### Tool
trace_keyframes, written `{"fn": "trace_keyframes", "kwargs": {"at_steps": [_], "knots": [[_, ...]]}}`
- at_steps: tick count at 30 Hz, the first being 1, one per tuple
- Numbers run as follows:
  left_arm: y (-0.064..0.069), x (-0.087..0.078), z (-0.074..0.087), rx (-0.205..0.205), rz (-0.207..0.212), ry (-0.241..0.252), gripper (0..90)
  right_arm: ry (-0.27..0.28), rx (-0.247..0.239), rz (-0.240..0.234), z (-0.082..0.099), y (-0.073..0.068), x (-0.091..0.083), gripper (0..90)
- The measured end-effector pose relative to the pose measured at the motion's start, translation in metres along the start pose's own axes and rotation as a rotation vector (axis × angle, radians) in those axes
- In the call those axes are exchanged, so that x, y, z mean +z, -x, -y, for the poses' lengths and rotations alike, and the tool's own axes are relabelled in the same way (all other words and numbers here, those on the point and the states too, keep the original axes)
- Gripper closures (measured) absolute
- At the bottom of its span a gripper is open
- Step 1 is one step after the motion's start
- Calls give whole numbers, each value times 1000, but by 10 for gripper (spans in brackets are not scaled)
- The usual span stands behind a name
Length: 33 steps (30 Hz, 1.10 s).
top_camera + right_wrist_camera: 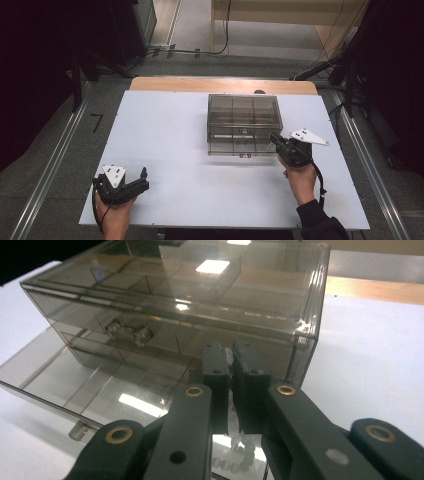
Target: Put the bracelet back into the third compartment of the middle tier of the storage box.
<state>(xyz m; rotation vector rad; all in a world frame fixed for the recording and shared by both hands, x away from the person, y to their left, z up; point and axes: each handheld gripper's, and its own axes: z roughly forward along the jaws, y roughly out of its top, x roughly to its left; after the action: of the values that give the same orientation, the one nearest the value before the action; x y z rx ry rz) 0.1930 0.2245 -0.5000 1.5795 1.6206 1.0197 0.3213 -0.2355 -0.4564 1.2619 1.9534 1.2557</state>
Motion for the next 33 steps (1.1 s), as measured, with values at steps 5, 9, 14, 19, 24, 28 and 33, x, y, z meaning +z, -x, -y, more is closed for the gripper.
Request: {"fn": "trace_keyframes", "kwargs": {"at_steps": [5,9,14,19,24,28,33], "knots": [[0,0,0,2,1,0,38,-21,-4,4,3,0,4,823],[0,0,0,2,1,1,38,-34,-8,-2,4,0,8,820],[0,0,0,2,1,0,38,-41,-14,-10,5,-2,9,776],[0,0,0,2,2,0,37,-40,-12,-17,6,-2,9,717],[0,0,0,3,2,0,38,-38,-7,-21,5,-1,7,669],[0,0,0,2,2,0,38,-36,-8,-26,4,-1,5,604],[0,0,0,1,2,0,38,-40,-3,-34,3,0,3,494]]}}
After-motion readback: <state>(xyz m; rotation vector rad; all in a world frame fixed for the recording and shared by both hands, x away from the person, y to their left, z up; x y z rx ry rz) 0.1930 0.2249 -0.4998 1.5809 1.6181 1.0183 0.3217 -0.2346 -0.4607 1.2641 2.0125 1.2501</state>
